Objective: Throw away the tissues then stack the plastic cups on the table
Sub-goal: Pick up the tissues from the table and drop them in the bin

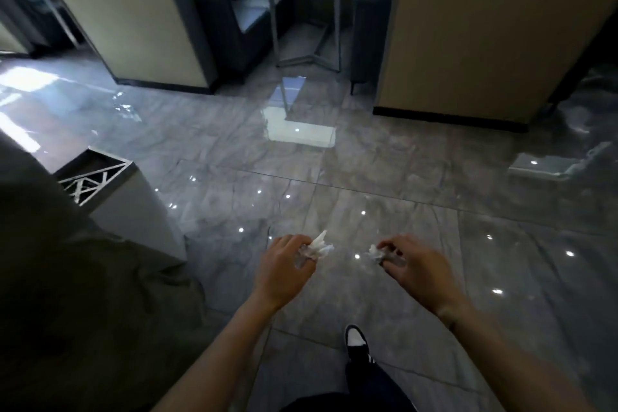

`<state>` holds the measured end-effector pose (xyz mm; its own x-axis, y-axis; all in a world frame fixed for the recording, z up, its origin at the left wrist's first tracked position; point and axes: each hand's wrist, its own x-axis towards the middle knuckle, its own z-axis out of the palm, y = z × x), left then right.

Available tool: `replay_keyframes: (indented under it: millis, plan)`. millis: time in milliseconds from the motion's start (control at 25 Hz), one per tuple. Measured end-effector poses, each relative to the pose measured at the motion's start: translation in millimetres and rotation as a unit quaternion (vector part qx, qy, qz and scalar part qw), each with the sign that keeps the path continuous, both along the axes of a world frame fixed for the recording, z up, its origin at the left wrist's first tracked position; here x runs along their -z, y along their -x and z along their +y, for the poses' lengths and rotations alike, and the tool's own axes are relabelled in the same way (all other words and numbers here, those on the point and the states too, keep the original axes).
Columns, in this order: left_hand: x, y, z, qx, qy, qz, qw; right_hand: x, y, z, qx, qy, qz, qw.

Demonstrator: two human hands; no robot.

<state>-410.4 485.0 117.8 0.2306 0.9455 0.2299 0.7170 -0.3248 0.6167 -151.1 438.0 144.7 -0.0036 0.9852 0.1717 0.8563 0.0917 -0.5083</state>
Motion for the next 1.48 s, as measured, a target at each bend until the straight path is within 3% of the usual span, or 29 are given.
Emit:
replay_keyframes:
  millis: [360,600,800,1120,1480]
  plan:
    - [-5,-7,76,-0.119,0.001,0.076,0.990,14,-23,142,-0.149,-0.068,-0.128,0.978]
    - [-5,-7,105,-0.183,0.028,0.187,0.965,20,-20,212,-0.220,-0.091,-0.142,0.961]
    - [-7,4,119,-0.226,0.044,0.211,0.950,26,2,255,-0.266,-0.088,-0.135,0.950]
    - [7,67,146,-0.282,0.069,0.216,0.932,42,76,321,-0.334,-0.072,-0.141,0.929]
    - [17,179,198,-0.340,0.110,0.189,0.915,36,213,401,-0.395,-0.068,-0.122,0.908]
